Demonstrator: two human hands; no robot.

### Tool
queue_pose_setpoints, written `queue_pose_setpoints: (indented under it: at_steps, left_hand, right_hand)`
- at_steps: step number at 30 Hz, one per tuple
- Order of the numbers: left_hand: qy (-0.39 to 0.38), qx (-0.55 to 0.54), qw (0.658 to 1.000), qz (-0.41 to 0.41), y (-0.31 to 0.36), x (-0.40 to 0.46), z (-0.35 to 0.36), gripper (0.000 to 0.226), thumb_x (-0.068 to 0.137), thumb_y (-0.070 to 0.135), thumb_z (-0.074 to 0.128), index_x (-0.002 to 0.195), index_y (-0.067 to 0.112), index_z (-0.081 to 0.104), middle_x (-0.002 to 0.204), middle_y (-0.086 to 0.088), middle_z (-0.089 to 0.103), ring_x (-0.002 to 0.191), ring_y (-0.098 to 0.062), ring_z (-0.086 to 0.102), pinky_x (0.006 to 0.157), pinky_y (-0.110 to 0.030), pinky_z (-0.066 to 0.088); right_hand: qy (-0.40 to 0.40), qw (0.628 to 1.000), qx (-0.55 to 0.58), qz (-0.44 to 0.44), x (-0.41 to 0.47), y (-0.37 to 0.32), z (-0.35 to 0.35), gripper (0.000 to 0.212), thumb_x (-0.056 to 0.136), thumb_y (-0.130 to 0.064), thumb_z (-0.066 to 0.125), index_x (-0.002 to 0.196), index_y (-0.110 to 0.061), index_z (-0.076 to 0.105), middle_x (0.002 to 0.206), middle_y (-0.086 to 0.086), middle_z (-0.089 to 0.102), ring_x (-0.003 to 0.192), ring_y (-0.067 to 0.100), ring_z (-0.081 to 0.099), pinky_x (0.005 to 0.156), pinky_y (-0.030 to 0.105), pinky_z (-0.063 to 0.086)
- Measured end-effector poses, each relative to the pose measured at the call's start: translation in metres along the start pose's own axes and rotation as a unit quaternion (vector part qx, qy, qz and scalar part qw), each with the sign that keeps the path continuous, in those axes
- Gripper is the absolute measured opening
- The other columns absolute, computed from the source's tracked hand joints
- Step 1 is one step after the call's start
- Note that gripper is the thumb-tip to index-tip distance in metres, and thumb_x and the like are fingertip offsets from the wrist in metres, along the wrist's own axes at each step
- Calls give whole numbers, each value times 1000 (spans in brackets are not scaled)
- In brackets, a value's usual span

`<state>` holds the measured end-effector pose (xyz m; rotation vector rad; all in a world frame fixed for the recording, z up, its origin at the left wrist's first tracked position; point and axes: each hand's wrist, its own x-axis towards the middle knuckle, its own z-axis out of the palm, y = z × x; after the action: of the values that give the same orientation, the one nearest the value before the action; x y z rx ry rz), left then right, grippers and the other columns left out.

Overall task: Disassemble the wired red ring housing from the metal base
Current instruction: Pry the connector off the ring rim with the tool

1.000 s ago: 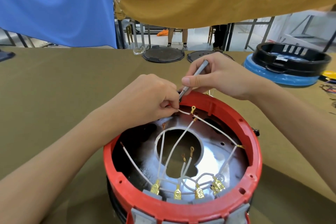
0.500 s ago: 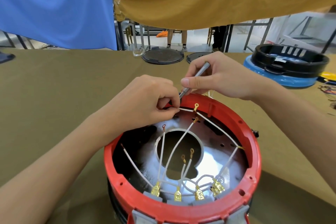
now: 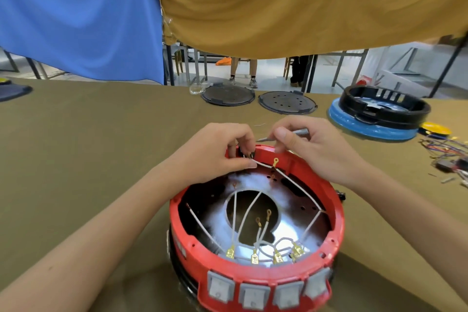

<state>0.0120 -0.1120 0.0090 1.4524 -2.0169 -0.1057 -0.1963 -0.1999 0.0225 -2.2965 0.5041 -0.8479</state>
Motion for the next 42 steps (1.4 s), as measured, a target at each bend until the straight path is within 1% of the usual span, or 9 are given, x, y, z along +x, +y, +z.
queue_pose_setpoints:
  at_steps: [3,8,14,17,20,26,29,35,42]
  left_hand:
    - [-29,-19,999,-13,2,0,-2,28,74,19,85,94,23,65,82,12,68,66,-8,61,62,-10,42]
    - [-28,-81,994,-61,6,-6,-13,33,78,9,78,104,25,64,92,12,72,80,-4,64,65,-9,44]
    - [2,-62,987,-151,-8,-32,-27,37,89,20,70,122,32,58,120,19,60,110,4,56,88,-21,51]
    - [-17,-168,962,-216,-14,-42,-23,31,94,16,64,123,26,63,121,8,66,104,1,63,89,-16,51]
    - [21,-248,936,-248,-13,-44,-17,27,93,8,62,112,25,70,113,2,71,99,-10,68,90,-28,53]
    - [68,-202,942,-258,-18,-42,-16,29,89,1,59,104,24,69,99,-1,70,70,-6,63,64,-19,53]
    - [93,-177,941,-272,-16,-46,-15,27,89,4,58,108,22,66,100,0,68,72,-11,61,65,-25,49]
    - [132,-131,927,-325,-6,-53,-15,24,88,11,57,106,23,66,97,6,67,85,-15,63,82,-39,55]
    - [74,-164,914,-364,-2,-52,-20,20,92,18,60,110,26,63,85,-1,61,61,-16,55,64,-36,51]
  right_hand:
    - [7,1000,22,12,-14,-6,3,26,101,-23,52,87,-10,71,71,1,68,72,8,62,72,17,45]
    - [-14,999,-46,25,-26,-16,10,18,83,-25,79,79,-20,62,77,-5,67,72,17,62,73,31,50]
    - [-19,995,-95,28,-28,-20,11,25,80,-18,81,78,-26,57,77,-6,67,77,11,64,82,45,54]
    - [-19,995,-98,15,-25,-18,10,23,82,-19,79,79,-26,57,79,-6,67,78,13,64,82,45,54]
    - [-20,996,-83,11,-17,-11,7,21,84,-19,78,80,-25,58,82,-8,68,83,13,66,88,45,54]
    - [-42,996,-79,7,4,2,8,19,84,-29,77,82,-24,58,84,-9,67,86,11,66,88,39,55]
    - [-4,1000,-28,5,4,1,9,19,87,-29,75,84,-21,57,85,-8,64,85,12,64,80,33,55]
    - [-51,994,-65,67,-10,0,3,29,81,-22,78,89,-31,52,103,-14,67,105,8,62,92,47,52]
    - [-70,995,-66,39,6,6,3,32,84,-3,74,86,-28,52,97,-14,71,104,4,64,91,41,56]
